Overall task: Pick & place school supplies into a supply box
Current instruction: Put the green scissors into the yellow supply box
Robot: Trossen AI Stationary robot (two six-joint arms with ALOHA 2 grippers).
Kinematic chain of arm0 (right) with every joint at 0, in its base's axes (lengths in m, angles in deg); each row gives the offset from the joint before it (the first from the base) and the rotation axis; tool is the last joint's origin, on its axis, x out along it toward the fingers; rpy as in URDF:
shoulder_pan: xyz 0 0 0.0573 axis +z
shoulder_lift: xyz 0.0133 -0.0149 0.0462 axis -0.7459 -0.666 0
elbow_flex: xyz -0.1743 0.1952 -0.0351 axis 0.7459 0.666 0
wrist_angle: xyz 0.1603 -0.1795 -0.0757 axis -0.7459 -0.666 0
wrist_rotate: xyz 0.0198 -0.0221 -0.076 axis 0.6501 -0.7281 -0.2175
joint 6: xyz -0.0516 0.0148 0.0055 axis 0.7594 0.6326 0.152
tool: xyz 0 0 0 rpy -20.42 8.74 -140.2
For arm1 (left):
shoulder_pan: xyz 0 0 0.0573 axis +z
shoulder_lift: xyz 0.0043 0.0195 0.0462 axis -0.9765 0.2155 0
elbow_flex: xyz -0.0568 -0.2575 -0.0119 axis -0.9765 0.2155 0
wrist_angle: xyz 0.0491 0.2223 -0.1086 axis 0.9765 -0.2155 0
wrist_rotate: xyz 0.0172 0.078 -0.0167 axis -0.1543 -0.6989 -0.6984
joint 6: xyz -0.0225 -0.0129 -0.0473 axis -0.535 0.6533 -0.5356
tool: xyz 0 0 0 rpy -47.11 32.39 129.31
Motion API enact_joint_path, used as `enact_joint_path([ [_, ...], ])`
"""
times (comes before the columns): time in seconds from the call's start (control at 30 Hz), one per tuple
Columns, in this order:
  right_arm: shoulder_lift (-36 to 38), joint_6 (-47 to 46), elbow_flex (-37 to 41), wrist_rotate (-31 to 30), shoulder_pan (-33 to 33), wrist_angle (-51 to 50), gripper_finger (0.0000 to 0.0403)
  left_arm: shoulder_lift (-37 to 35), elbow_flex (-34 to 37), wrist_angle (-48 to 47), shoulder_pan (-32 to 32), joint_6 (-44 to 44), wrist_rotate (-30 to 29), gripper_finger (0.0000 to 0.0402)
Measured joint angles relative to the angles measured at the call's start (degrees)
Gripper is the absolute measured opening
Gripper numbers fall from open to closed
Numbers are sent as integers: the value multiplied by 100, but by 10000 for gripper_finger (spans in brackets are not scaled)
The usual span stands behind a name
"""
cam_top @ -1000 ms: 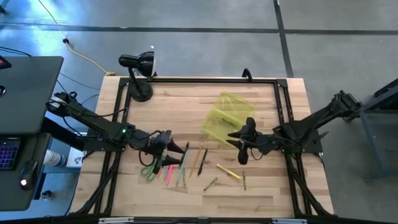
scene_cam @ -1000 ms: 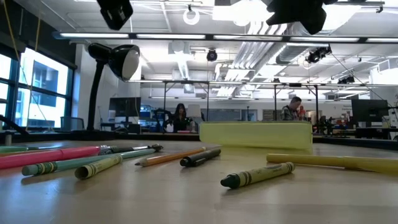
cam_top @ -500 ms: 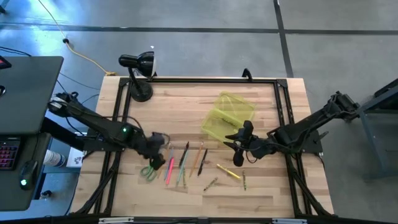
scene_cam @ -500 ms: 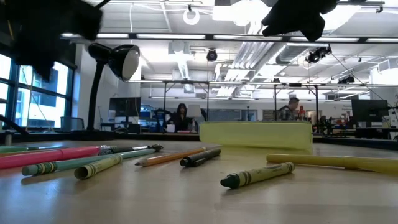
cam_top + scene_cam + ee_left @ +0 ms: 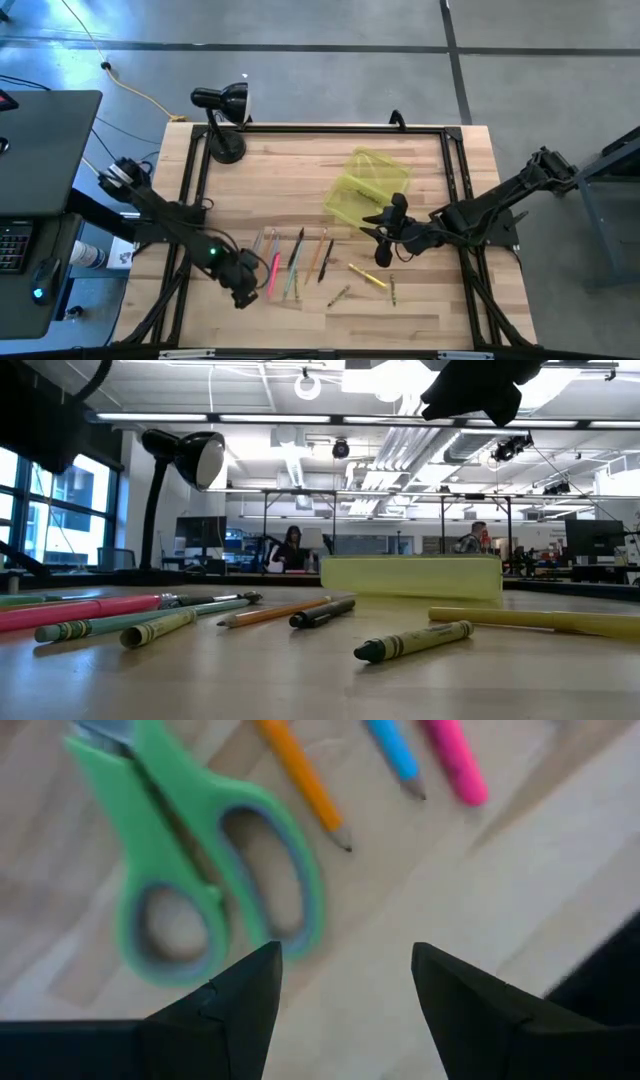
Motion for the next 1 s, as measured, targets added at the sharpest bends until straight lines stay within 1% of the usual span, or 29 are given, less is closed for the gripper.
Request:
enact_joint_path([
  [0.13, 0, -39, 0, 14, 0, 3, 101, 325, 1, 168, -26, -105, -143, 259],
  [0.27, 0, -50, 0, 8, 0, -13, 101, 522, 1, 310, -26, 143, -254, 259],
  [0.37, 0, -51, 0, 6, 0, -34, 101, 558, -1, 304, -26, 321, -396, 259],
  [0.6, 0, -52, 0, 6, 0, -43, 101, 597, 14, 179, -27, 575, -493, 259],
  [0.77, 0, -190, 0, 3, 0, -43, 101, 654, 6, 156, -33, 1104, -604, 259],
  [0.9, 0, -300, 0, 6, 2, -46, 101, 675, 6, 76, -33, 1113, -617, 259],
  [1.0, 0, -299, 0, 3, 2, -43, 101, 680, 8, 47, -33, 1176, -676, 242],
])
